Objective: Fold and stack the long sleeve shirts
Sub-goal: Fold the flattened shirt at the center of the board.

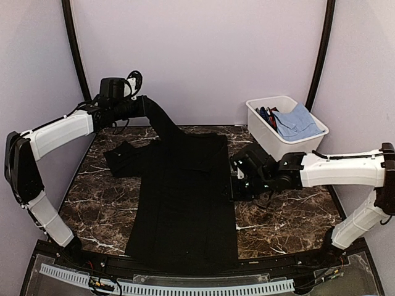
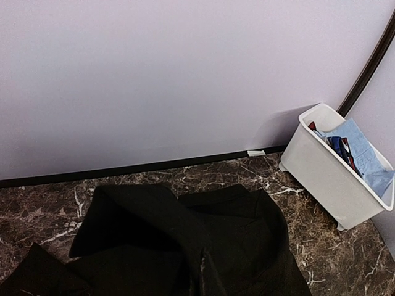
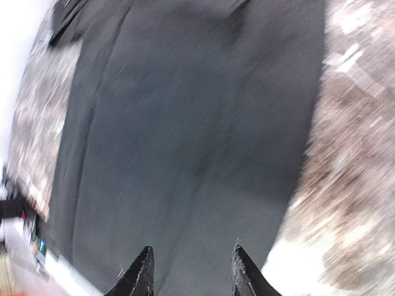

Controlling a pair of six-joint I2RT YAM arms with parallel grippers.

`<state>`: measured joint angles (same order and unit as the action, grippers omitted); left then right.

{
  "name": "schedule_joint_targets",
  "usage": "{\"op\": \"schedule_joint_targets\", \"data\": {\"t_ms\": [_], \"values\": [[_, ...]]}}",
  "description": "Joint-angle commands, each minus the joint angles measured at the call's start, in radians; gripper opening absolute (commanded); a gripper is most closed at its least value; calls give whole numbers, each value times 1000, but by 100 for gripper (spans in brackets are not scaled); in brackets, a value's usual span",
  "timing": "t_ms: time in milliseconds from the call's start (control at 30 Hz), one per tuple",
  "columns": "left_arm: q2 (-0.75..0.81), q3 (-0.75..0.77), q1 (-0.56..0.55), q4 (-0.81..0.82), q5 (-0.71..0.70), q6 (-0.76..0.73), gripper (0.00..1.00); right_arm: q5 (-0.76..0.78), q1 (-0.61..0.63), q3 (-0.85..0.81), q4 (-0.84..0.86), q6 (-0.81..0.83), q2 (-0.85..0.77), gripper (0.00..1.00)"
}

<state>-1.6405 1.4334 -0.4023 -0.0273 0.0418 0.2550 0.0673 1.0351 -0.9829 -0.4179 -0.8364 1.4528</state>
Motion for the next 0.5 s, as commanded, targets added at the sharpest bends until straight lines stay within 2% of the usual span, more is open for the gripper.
{"op": "schedule_joint_targets", "data": {"t_ms": [0,100,200,467], "values": [[73,-17,0,21,-46,7,0,12,-117,-49,58,102,35,39],[71,-2,2,-30,-118,-7,0,1,-150,-113,42,139,87,37],[64,15,5,-54,-130,-14,0,-15,-137,-151,13,155,131,35],[129,-36,5,-56,-144,4,0,64,26,-116,-37,102,160,37]]}}
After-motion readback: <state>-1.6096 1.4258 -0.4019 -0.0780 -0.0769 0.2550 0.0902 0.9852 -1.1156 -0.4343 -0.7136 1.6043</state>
